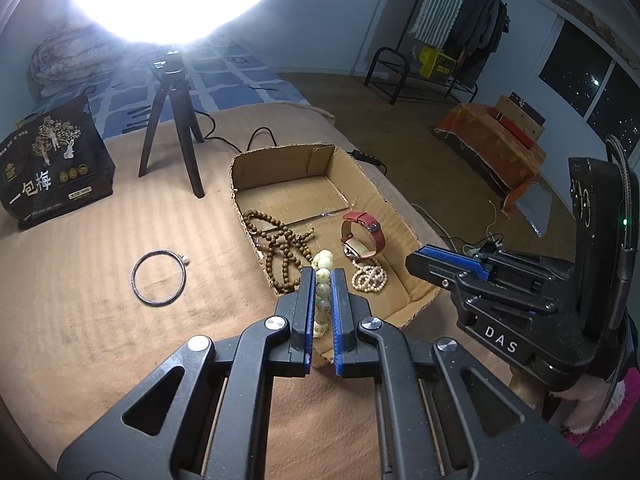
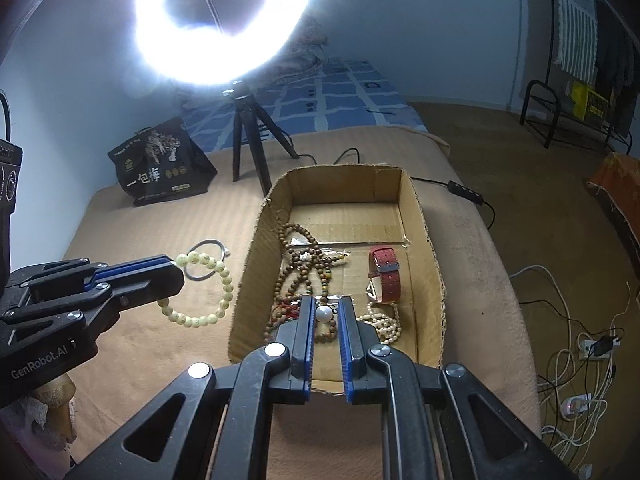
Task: Organize jewelry
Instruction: 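Open the right gripper dropping the earring while the left gripper releases the bead bracelet into the box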
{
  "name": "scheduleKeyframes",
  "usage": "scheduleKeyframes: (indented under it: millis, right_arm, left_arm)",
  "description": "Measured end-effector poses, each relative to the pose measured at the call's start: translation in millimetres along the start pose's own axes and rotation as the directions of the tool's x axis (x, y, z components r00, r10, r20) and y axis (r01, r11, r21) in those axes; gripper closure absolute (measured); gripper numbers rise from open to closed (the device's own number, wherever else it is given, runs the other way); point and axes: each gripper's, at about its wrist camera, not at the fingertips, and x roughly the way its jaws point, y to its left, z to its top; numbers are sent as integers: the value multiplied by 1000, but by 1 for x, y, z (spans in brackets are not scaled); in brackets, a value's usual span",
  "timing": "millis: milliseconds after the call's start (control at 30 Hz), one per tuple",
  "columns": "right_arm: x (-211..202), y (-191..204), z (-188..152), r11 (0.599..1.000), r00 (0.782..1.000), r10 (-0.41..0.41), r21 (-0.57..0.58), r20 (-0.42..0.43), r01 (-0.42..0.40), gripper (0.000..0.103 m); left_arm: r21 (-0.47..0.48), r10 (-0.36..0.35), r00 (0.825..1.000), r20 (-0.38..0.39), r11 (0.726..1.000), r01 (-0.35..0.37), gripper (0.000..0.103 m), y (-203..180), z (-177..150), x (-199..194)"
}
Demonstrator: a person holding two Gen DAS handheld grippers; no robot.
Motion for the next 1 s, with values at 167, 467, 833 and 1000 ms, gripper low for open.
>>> scheduleKeyframes:
  millis: [167, 467, 833, 1000]
  right_arm:
    - [8, -5, 1, 1000, 1000, 0, 13, -16, 0, 94]
    - [21, -15, 2, 999, 999, 10, 45, -42, -8, 94]
    - [23, -17, 1, 998, 999, -13, 53, -40, 16, 72]
    - [20, -18, 1, 998, 999, -37, 59, -20, 38, 41]
  left_arm:
    - [-6, 8, 1000, -10, 1000, -8, 98, 0, 3, 12]
    - [1, 12, 999, -37, 1000, -12, 98, -4, 2, 32]
    - [4, 29, 999, -42, 1000, -29, 97, -5, 3, 34]
    - [-2, 39, 999, -37, 999, -39, 90, -1, 3, 31]
